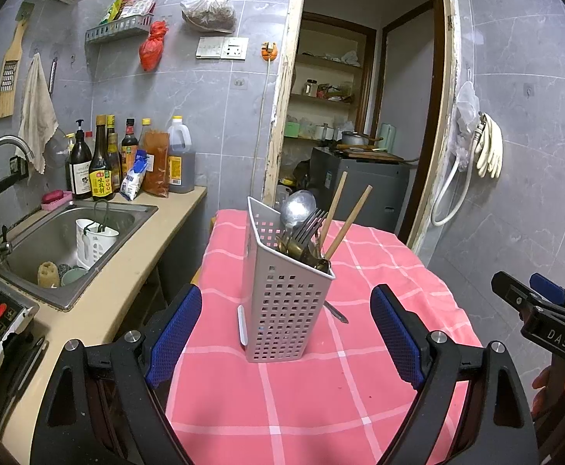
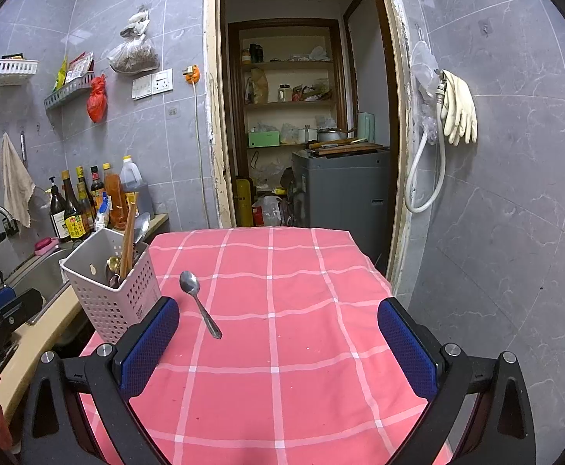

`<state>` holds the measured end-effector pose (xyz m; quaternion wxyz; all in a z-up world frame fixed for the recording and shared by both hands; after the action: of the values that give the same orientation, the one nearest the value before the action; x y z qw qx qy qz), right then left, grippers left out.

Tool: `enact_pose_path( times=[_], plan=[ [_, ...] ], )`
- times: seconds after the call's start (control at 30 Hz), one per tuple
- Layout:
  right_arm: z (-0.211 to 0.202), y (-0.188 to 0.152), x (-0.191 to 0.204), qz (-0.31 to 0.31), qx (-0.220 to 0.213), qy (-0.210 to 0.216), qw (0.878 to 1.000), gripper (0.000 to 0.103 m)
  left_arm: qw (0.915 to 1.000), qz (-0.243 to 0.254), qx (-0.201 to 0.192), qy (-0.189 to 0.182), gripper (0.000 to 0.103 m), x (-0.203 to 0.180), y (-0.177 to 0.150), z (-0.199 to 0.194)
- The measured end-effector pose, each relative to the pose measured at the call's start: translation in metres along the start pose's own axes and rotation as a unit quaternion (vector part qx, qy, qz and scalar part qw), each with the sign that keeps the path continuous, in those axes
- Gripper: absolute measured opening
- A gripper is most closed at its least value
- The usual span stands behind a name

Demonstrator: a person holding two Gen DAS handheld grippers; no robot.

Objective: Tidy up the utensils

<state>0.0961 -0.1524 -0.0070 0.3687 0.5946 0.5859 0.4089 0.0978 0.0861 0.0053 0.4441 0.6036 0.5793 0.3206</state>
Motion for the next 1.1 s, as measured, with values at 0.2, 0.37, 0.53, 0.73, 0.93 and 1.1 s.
enact_pose_path(
  times=[0.2,0.37,0.53,0.73,0.93,1.1],
  plan=[
    [0.0007,-0.0004,0.0003,0.000,0.001,0.001,1.000,0.103,1.0000,0.001,0.001,0.001,0.085,-0.0010,-0.0020,0.0007],
    [0.0004,-0.0006,0.0007,0.001,0.001,0.000,1.000,0.103,1.0000,0.001,0.002,0.000,0.085,-0.0007,-0.0027,0.0011],
    [0.0001,-0.0004,0.0008,0.001,0.002,0.000,1.000,0.103,1.0000,0.001,0.003,0.000,0.085,-0.0007,-0.0037,0.0012],
    [-0.0002,-0.0005,0.0008,0.001,0.001,0.001,1.000,0.103,1.0000,0.001,0.003,0.000,0.085,-0.0010,-0.0030,0.0019],
    [-0.0002,-0.0005,0.0006,0.001,0.002,0.000,1.000,0.103,1.0000,0.001,0.004,0.000,0.085,-0.0006,-0.0031,0.0017],
    [-0.0005,-0.0003,0.0005,0.001,0.002,0.000,1.000,0.103,1.0000,0.002,0.004,0.000,0.085,-0.0004,-0.0024,0.0023]
  ],
)
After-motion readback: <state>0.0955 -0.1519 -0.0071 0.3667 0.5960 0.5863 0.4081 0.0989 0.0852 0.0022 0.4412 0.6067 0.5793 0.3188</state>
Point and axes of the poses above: each gripper's, at about its wrist camera, not at the fingertips, and z roughly the way its jaws point, x to its left, y to its top, the point moved 4 cm from there along z, roughly the way its jaws point
